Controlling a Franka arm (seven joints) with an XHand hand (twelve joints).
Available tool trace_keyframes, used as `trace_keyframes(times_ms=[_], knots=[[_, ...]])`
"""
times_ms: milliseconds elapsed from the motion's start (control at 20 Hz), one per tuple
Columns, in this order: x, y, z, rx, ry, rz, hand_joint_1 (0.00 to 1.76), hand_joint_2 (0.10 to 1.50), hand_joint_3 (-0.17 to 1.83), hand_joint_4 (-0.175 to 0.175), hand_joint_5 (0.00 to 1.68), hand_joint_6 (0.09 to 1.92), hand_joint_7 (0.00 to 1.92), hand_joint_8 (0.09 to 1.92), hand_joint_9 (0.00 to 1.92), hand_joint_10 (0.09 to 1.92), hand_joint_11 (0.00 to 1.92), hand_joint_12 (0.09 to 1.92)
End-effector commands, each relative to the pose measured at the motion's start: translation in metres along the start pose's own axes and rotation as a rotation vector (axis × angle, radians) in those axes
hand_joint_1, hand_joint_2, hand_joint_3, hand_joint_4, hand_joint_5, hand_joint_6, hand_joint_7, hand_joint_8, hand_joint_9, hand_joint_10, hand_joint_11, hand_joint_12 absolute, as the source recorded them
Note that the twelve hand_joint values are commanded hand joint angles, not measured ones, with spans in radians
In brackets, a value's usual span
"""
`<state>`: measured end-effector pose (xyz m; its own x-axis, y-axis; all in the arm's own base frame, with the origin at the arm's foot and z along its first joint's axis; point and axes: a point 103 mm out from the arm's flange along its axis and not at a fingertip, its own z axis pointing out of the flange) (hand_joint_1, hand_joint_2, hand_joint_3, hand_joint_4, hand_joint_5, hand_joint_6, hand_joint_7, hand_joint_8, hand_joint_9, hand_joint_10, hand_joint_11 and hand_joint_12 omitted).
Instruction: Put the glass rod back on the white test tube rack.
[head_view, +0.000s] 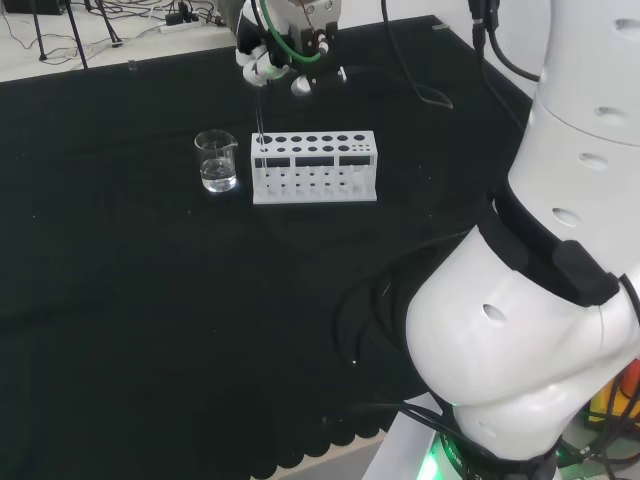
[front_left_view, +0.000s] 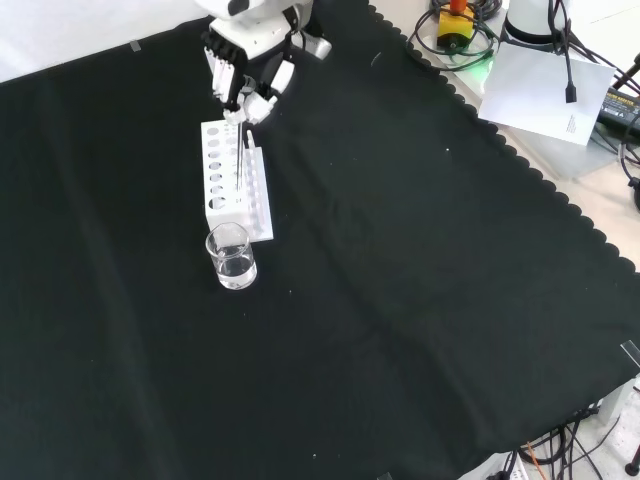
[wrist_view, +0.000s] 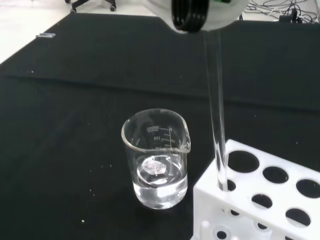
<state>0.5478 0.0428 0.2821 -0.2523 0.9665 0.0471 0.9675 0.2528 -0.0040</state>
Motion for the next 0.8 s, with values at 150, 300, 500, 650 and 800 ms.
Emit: trace_keyframes(times_ms=[150,300,500,650,800], knots=[[-0.0123,0.0124,0.0207,0.024,0.004,0.017,1.30,0.90,0.31,-0.175,1.12,0.52,1.15,1.08,1.67,0.85,1.68,0.76],[-0.0146,0.0133,0.0224,0.022,0.001,0.029,1.30,0.90,0.31,-0.175,1.12,0.52,1.15,1.08,1.67,0.85,1.68,0.76],[-0.0170,0.0154,0.0237,0.027,-0.005,0.039,1.30,0.90,0.31,-0.175,1.12,0.52,1.15,1.08,1.67,0.85,1.68,0.76],[-0.0165,0.0182,0.0254,0.035,-0.004,0.041,1.30,0.90,0.31,-0.175,1.12,0.52,1.15,1.08,1.67,0.85,1.68,0.76],[-0.0152,0.0209,0.0257,0.038,-0.011,0.043,1.30,0.90,0.31,-0.175,1.12,0.52,1.15,1.08,1.67,0.85,1.68,0.76]])
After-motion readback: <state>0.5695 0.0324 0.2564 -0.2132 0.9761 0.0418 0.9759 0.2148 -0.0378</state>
